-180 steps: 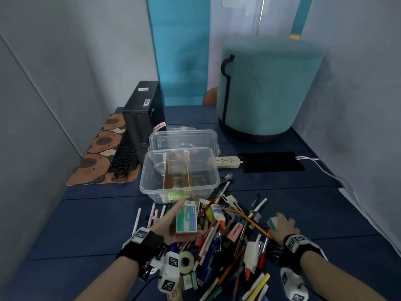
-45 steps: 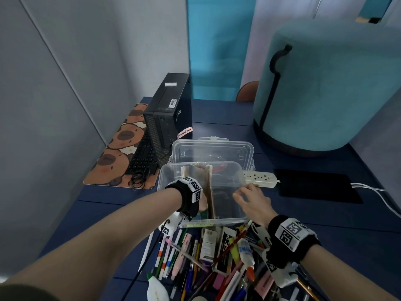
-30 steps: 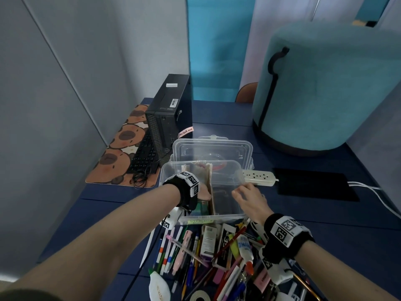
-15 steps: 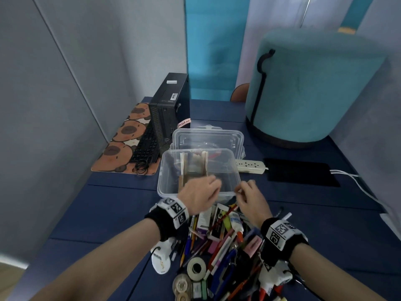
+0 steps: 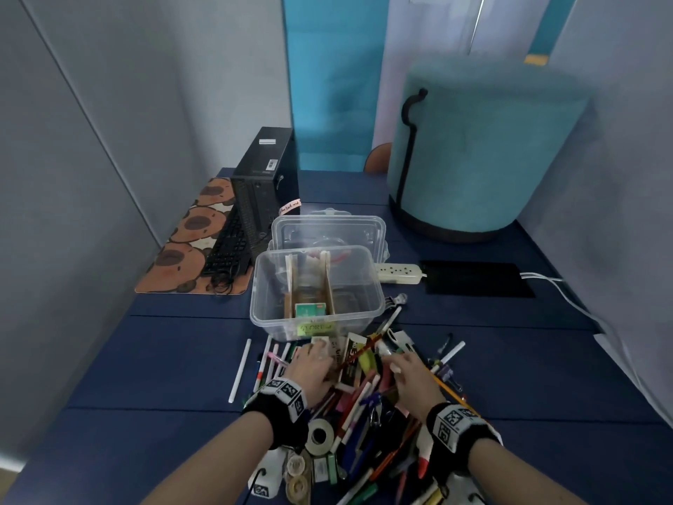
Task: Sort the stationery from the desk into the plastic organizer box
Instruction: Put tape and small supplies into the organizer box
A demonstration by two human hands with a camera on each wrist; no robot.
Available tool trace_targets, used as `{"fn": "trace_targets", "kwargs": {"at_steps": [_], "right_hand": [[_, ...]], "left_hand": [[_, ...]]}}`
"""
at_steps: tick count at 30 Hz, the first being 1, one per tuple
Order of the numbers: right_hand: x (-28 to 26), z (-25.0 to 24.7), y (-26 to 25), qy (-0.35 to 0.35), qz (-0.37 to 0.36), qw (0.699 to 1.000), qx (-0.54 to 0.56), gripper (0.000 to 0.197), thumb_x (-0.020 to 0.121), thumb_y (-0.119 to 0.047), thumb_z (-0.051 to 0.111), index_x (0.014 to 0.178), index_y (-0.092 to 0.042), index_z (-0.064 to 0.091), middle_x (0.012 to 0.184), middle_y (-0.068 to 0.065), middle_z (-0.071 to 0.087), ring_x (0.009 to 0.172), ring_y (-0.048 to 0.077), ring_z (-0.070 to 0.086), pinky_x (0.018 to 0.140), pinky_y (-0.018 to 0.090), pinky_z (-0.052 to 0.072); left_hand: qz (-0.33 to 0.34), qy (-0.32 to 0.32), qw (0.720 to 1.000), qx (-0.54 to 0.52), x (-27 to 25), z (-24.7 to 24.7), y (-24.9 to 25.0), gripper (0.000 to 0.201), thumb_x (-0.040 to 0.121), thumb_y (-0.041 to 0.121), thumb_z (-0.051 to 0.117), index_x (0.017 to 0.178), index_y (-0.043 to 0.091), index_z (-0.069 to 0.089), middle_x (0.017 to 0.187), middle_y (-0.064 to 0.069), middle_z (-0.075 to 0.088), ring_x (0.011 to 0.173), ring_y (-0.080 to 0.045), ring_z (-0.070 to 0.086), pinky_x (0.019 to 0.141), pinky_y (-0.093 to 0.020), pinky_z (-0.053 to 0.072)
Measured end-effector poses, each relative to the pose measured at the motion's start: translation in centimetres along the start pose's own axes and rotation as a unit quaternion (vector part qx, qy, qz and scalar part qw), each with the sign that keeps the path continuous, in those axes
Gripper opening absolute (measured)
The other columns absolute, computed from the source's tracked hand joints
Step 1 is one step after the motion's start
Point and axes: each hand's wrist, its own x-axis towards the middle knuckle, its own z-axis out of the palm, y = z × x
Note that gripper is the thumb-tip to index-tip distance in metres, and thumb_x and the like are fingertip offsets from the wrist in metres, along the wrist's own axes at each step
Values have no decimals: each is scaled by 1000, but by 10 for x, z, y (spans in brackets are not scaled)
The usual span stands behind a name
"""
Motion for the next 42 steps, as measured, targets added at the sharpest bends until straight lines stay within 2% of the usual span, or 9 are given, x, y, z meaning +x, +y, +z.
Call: {"fn": "trace_targets", "kwargs": {"at_steps": [5, 10, 13, 16, 23, 27, 33, 37, 42], "right_hand": [[5, -9, 6, 55, 119, 978, 163, 37, 87, 2, 42, 103, -23, 62, 71, -4, 54, 53, 14, 45, 54, 24, 38], [10, -7, -3, 60, 182, 980, 49, 17, 91, -15, 49, 96, -24, 62, 121, 10, 47, 102, 28, 54, 94, 38, 46], [12, -3, -32, 108, 27, 992, -57, 27, 93, -20, 50, 119, -24, 57, 132, -1, 42, 122, 19, 40, 105, 34, 37], [23, 7, -57, 6, -107, 984, -143, 48, 94, -24, 47, 142, -29, 38, 148, -7, 34, 134, 20, 29, 108, 41, 31], [45, 7, -54, -28, -118, 942, -312, 44, 85, -10, 53, 128, -18, 46, 128, 8, 41, 122, 30, 38, 106, 47, 27], [44, 3, -46, -10, -131, 948, -290, 41, 83, -8, 54, 123, -16, 49, 127, 8, 41, 120, 30, 39, 104, 44, 31], [24, -26, -17, 58, -35, 979, -192, 25, 94, -9, 41, 113, -25, 44, 117, -6, 58, 111, 17, 55, 94, 39, 34], [20, -26, 5, 37, 47, 985, -160, 16, 94, -10, 34, 104, -23, 36, 106, -1, 65, 97, 23, 63, 91, 41, 39], [21, -13, -8, 15, 78, 982, -173, 24, 93, -14, 39, 116, -18, 45, 119, 5, 52, 106, 26, 57, 85, 39, 43]], "left_hand": [[-38, 15, 996, -83, -5, 10, -15, 35, 92, 17, 48, 127, 18, 49, 145, -8, 27, 130, -29, 32, 106, -44, 36], [-49, 35, 989, -134, -7, 13, -19, 25, 88, 18, 52, 113, 19, 54, 135, -5, 31, 124, -27, 40, 105, -44, 35], [-72, 40, 985, -154, -7, 14, -14, 28, 87, 19, 55, 115, 18, 52, 137, -6, 28, 122, -27, 43, 99, -41, 43], [-89, 31, 985, -145, -6, 12, -10, 47, 87, 10, 51, 132, 21, 43, 141, -9, 24, 119, -28, 49, 93, -35, 46], [-107, 66, 969, -212, -9, 19, -9, 32, 83, 10, 54, 114, 18, 58, 134, -9, 33, 115, -28, 52, 94, -28, 43], [-120, 87, 954, -260, -16, 29, -5, 20, 80, 8, 57, 97, 19, 58, 134, -8, 32, 129, -23, 42, 84, -23, 39], [-115, 40, 954, -275, -21, 32, -16, 31, 77, 13, 55, 75, 40, 40, 140, -8, 26, 140, -24, 29, 102, -37, 39], [-123, 59, 972, -189, -23, 28, -8, 7, 85, 30, 52, 91, 30, 52, 143, -4, 28, 137, -22, 31, 104, -33, 34], [-95, 123, 987, -44, -7, 8, 17, 34, 94, 48, 35, 114, 24, 47, 119, -1, 48, 108, -21, 46, 97, -38, 37]]}}
